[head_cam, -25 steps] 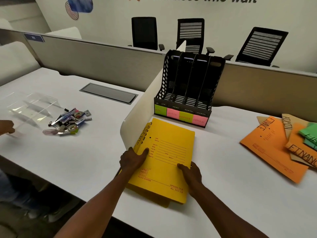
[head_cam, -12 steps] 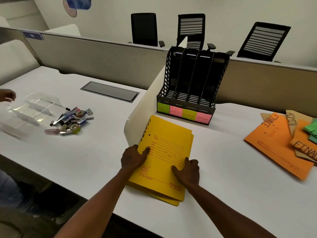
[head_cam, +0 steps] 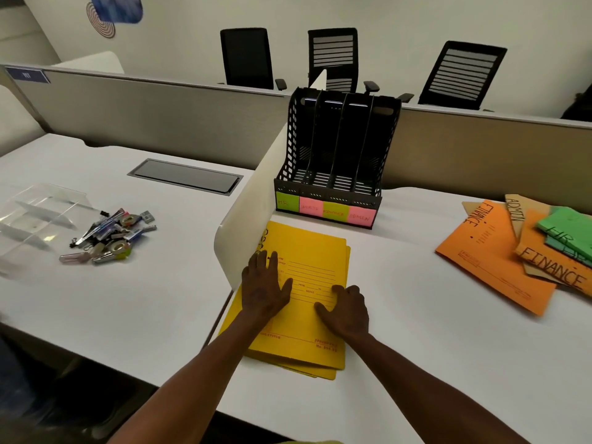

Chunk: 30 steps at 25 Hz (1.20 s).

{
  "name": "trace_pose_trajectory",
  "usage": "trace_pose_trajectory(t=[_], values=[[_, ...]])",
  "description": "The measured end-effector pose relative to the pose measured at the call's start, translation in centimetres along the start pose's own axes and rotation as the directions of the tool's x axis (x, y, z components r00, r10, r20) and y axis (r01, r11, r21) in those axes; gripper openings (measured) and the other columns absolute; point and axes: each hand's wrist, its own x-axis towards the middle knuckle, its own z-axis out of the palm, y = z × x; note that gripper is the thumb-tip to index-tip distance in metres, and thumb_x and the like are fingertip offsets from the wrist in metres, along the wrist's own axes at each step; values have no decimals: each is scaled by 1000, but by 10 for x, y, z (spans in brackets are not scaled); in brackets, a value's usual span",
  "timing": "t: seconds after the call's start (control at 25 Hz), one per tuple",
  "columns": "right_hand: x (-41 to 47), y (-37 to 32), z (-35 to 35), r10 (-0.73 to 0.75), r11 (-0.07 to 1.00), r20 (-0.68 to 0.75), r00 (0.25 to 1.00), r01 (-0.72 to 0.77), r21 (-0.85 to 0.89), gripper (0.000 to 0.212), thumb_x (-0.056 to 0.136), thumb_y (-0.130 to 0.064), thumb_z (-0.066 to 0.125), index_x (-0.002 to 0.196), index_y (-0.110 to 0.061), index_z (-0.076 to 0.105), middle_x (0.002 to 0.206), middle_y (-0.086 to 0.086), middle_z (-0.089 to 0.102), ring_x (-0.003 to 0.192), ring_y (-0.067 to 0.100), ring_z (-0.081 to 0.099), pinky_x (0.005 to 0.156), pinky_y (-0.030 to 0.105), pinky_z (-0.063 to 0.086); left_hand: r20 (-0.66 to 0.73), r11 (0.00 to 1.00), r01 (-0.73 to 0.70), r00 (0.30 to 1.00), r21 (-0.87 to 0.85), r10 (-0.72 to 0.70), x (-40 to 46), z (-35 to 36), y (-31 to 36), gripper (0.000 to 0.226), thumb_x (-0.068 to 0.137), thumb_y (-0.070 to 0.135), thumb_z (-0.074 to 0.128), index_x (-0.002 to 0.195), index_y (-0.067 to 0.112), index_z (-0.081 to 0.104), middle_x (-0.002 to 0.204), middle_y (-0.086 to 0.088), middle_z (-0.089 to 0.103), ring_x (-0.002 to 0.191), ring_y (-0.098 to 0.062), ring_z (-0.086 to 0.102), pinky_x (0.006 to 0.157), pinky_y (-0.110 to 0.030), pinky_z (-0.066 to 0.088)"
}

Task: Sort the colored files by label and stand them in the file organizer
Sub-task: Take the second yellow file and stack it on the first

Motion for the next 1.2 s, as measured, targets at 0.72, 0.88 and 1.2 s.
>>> trace_pose_trajectory(t=[0.72, 0.88, 1.2], values=[[7, 95, -75, -96, 988, -239, 966, 63, -142, 93, 84, -65, 55, 157, -23, 15, 160, 14, 21, 147, 33, 21, 112, 47, 32, 13, 985, -171, 985, -19, 171, 5, 39, 138, 78, 92, 53, 54, 155, 17, 26, 161, -12, 26, 152, -31, 13, 121, -48, 20], [9, 135, -107, -74, 977, -297, 952, 10, -213, 98, 84, -70, 49, 157, -29, -1, 165, 11, -3, 152, 33, -2, 117, 54, 15, -4, 953, -303, 953, -24, 303, 8, 51, 187, 81, 90, 54, 51, 156, 17, 22, 162, -15, 23, 152, -33, 10, 120, -52, 20], [0, 212, -164, 25, 968, -390, 921, -120, -219, 98, 85, -72, 46, 158, -27, -1, 165, 9, -8, 152, 32, -9, 117, 58, 13, 24, 873, -486, 873, -44, 487, 12, 74, 281, 84, 90, 53, 53, 157, 17, 16, 163, -15, 20, 152, -33, 9, 119, -55, 22]])
